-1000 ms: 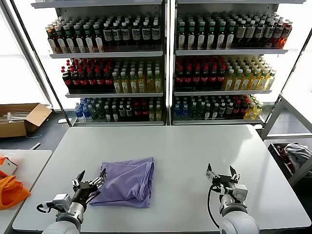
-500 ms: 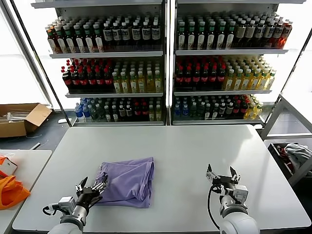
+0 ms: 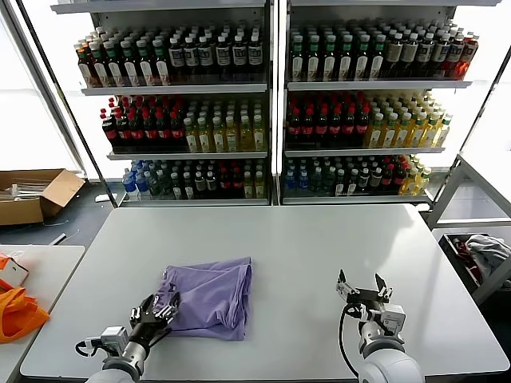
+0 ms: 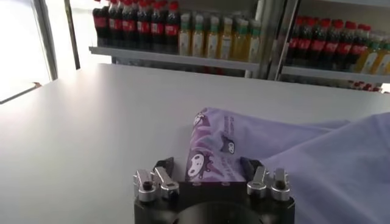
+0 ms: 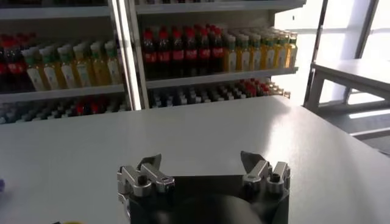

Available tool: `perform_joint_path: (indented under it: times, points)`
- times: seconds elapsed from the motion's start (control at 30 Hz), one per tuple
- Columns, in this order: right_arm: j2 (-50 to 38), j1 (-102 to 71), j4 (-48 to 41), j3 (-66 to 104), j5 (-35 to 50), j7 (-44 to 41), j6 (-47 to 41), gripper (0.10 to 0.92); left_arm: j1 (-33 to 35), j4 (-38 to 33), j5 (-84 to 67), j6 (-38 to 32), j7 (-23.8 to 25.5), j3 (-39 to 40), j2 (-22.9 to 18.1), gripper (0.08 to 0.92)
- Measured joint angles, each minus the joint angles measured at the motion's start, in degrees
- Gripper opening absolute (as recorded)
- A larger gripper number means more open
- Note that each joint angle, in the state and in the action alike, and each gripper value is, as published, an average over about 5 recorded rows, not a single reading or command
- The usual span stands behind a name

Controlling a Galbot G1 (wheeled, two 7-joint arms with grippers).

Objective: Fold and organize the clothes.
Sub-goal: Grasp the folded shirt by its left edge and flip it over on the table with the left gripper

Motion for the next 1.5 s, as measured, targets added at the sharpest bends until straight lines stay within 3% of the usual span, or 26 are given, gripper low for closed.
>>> perform_joint_path:
  times: [0.57,1.0,1.5]
  points:
    - [0.0,0.6,0.8,-0.6,0.1,-0.1,0.0,0.823,0.1,0.1,0.9,0.0,0.4,0.2,-0.7,0.138]
    - [-0.6,1.7,0.7,-1.6,0.6,-0.1,-0.2,0.823,1.7,-2.8,-1.0,0.3,0.2,-6.6,2.4,0.113]
    - [-0.6,2.5,0.0,-2.4,1.4,0.1,-0.2,0.823,3.9,-5.4,-6.5,1.6,0.8,-25.3,15.8,0.113]
